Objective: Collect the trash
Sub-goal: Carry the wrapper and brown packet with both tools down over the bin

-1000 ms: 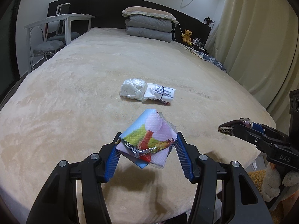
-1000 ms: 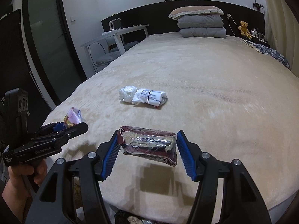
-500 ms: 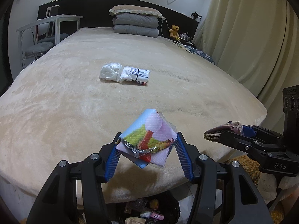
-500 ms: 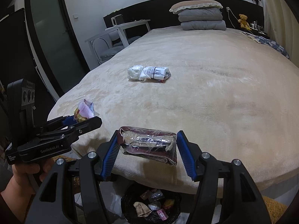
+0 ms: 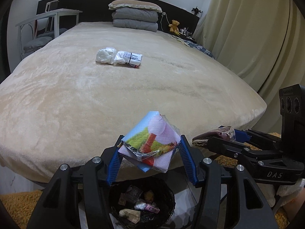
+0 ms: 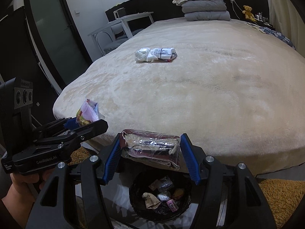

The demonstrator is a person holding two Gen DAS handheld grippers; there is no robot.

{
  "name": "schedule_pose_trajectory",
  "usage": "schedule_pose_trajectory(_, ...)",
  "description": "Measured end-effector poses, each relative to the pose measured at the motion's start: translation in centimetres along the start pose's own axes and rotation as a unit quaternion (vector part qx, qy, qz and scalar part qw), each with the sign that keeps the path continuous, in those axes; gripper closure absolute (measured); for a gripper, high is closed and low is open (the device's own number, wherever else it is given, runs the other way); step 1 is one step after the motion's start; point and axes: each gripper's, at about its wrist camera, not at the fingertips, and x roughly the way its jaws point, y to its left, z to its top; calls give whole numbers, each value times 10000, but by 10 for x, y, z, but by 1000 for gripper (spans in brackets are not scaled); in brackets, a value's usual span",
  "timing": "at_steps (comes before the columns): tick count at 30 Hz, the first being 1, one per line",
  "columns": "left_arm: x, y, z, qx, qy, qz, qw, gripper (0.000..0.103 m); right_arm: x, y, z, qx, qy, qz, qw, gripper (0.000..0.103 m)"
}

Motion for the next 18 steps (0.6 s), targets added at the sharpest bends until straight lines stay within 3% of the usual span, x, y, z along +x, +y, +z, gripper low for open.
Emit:
schedule_pose_trajectory(11, 10, 3, -25, -168, 512, -98, 9985, 49, 13, -9, -25, 360, 594, 204, 9974, 42)
schedule_pose_trajectory(18, 24, 10, -46, -246, 1038, -77, 9943, 48, 36, -21, -41, 860, 1256, 406, 9875, 42)
